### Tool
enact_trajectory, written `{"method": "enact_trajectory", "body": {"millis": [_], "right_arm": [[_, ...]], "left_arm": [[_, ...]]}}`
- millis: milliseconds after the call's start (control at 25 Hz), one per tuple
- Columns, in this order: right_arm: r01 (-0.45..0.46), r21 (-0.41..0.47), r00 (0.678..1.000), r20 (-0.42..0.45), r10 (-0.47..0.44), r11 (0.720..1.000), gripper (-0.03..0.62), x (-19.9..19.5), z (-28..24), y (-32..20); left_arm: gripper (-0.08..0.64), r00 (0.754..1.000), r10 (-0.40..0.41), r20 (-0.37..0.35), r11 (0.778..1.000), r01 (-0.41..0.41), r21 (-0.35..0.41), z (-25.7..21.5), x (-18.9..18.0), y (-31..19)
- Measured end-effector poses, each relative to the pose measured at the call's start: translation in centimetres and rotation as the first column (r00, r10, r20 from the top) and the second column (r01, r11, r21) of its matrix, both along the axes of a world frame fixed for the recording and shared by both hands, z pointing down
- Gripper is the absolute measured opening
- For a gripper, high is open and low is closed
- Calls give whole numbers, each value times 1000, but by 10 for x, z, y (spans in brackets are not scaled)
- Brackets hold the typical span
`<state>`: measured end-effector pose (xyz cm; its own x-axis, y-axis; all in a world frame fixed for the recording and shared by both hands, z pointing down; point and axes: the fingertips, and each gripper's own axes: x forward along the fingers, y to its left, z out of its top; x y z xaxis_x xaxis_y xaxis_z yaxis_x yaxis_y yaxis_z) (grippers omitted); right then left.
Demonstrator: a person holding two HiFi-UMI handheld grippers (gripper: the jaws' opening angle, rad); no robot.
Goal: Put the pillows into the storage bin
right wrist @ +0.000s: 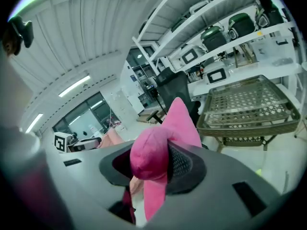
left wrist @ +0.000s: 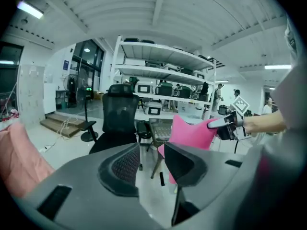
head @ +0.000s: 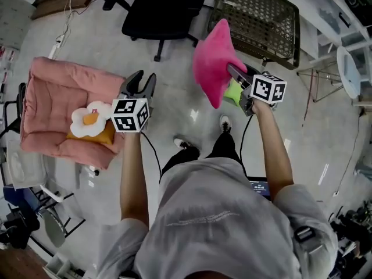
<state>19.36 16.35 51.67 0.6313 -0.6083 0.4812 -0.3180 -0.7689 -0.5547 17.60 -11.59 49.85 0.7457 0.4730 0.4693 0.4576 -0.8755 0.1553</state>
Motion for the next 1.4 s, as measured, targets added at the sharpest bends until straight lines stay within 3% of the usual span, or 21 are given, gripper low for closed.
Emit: {"method": "enact_trajectory", "body": {"millis": [160,360,680,960,1400], "right_arm": [[-62,-6,994,91,62,998,153,-13,44,66],[-76,-21,982,173,79,997,153,-16,106,118],[-81,6,956,284,76,997,155,-7,204,162],[-18,24,946,323,9,1000,155,12,298,180],[-121,161,924,380,51,979,163,44,450,200]], "left_arm": [[178,996,39,78,999,-39,2,32,4,59],[179,987,34,159,999,-35,3,85,7,112],[179,962,-7,273,1000,1,22,164,3,157],[179,936,-57,347,998,44,46,236,-1,180],[183,920,-74,384,997,60,47,338,-7,204]]}}
